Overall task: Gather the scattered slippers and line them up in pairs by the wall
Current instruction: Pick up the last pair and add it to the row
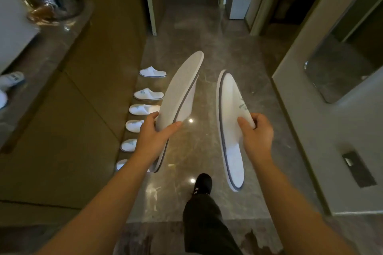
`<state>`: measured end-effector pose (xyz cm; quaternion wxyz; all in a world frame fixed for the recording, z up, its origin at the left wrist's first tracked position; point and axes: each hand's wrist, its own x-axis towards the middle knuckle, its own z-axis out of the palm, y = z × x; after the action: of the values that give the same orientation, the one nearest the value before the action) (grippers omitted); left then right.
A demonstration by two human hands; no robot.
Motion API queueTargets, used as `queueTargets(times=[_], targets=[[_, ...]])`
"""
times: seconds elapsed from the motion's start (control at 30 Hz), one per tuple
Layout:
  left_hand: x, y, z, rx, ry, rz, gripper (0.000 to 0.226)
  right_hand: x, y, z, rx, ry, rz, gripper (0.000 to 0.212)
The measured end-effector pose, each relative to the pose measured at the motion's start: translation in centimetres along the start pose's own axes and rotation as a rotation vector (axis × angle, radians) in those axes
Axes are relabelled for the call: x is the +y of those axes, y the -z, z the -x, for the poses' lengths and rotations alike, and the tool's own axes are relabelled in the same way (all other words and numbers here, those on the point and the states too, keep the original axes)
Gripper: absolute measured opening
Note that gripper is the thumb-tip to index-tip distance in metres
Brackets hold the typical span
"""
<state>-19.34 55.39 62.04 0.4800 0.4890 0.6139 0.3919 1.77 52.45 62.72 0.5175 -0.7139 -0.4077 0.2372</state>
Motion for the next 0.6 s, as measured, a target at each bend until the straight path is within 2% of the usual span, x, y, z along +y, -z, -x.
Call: queueTargets(times=[0.23,0.37,0.47,0.6], targets=[[5.8,-3.6,-18.5,0.067,0.036,-0.004,0.065,-2.1,-8.1,-19.9,-0.078,-0.002,-0.001,0.007],[7.2,-4.3,-27.0,0.102,0.116,0.011,0.068,-3.7,-13.3,-29.0,-0.139,0.001,0.008,0.007],[7.5,-4.7,-34.5,0.129,0.188,0.059,0.07,-4.3,-18.2,-35.8,-0.194,0.012,0.027,0.006],[8.8,-4.8,-46.9,0.151,0.161,0.102,0.063,-5.5,-26.2,-46.2,-0.218,0.034,0.028,0.007]])
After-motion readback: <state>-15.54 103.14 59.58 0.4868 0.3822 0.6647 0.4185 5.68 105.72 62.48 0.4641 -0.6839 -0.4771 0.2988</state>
